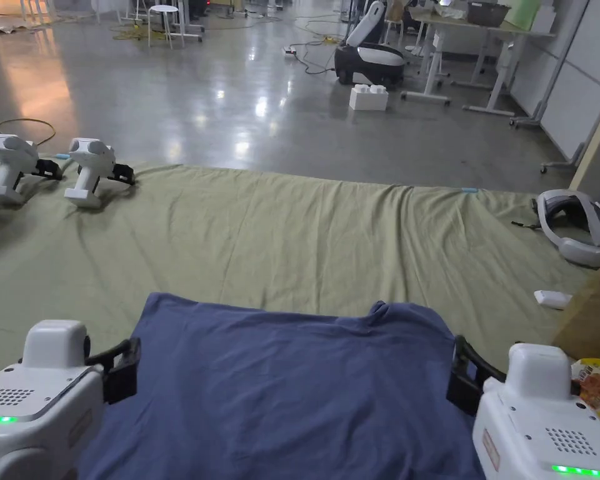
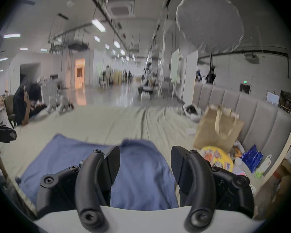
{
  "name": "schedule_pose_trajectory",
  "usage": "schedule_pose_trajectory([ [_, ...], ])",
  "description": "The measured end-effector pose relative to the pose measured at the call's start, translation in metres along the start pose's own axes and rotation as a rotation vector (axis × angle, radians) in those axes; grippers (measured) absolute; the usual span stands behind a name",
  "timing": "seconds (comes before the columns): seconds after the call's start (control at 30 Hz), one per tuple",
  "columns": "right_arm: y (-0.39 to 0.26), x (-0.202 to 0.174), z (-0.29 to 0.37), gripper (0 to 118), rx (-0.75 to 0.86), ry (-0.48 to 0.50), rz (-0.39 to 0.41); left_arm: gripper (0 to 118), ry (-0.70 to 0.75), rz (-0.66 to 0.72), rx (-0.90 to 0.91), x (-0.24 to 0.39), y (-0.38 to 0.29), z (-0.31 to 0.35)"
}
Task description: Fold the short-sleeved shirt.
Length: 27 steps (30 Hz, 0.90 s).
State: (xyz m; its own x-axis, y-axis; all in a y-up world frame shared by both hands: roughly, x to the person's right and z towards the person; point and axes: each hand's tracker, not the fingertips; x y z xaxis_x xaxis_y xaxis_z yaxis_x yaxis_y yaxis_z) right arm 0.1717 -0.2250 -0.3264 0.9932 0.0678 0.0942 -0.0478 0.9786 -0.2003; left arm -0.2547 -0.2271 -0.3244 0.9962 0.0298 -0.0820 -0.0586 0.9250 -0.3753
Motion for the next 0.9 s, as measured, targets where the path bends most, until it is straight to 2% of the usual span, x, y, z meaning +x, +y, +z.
schedule_pose_trajectory([
  [0.07, 0.008, -0.009, 0.002, 64, 0.068, 0.007, -0.001, 64, 0.010, 0.000, 0.061, 0.011, 0.007, 0.003],
  [0.1, 0.012, -0.014, 0.003, 55, 0.099, 0.000, 0.001, 57, 0.003, -0.010, 0.103, 0.017, 0.010, 0.007],
  [0.13, 0.015, -0.018, 0.002, 34, 0.092, -0.019, 0.010, 43, 0.013, -0.025, 0.121, 0.021, 0.013, 0.008],
  [0.17, 0.018, -0.020, 0.002, 20, 0.099, -0.015, 0.004, 23, 0.018, -0.040, 0.135, 0.026, 0.016, 0.008],
  [0.2, 0.021, -0.021, 0.002, 17, 0.108, -0.014, -0.008, 17, 0.031, -0.056, 0.151, 0.030, 0.018, 0.009],
  [0.23, 0.022, -0.020, 0.001, 12, 0.114, -0.001, -0.027, 17, 0.038, -0.062, 0.167, 0.034, 0.020, 0.011],
  [0.3, 0.022, -0.020, 0.000, 11, 0.125, 0.010, -0.054, 13, 0.007, -0.066, 0.205, 0.037, 0.024, 0.015],
  [0.37, 0.023, -0.022, 0.001, 11, 0.134, -0.014, -0.046, 6, 0.064, -0.092, 0.260, 0.043, 0.024, 0.022],
  [0.43, 0.023, -0.021, 0.001, 11, 0.139, -0.011, -0.046, 3, 0.047, -0.089, 0.271, 0.041, 0.023, 0.023],
  [0.57, 0.022, -0.020, 0.002, 9, 0.138, -0.016, -0.046, 3, 0.048, -0.096, 0.227, 0.034, 0.021, 0.019],
  [0.63, 0.022, -0.019, 0.002, 9, 0.128, -0.014, -0.038, 3, 0.039, -0.099, 0.178, 0.026, 0.017, 0.017],
  [0.77, 0.019, -0.017, 0.002, 9, 0.093, -0.003, 0.004, 3, -0.019, -0.086, -0.061, -0.001, 0.008, 0.012],
  [0.9, 0.011, -0.015, -0.001, 9, 0.053, 0.002, 0.023, 3, -0.011, -0.072, -0.229, -0.033, -0.012, 0.012],
])
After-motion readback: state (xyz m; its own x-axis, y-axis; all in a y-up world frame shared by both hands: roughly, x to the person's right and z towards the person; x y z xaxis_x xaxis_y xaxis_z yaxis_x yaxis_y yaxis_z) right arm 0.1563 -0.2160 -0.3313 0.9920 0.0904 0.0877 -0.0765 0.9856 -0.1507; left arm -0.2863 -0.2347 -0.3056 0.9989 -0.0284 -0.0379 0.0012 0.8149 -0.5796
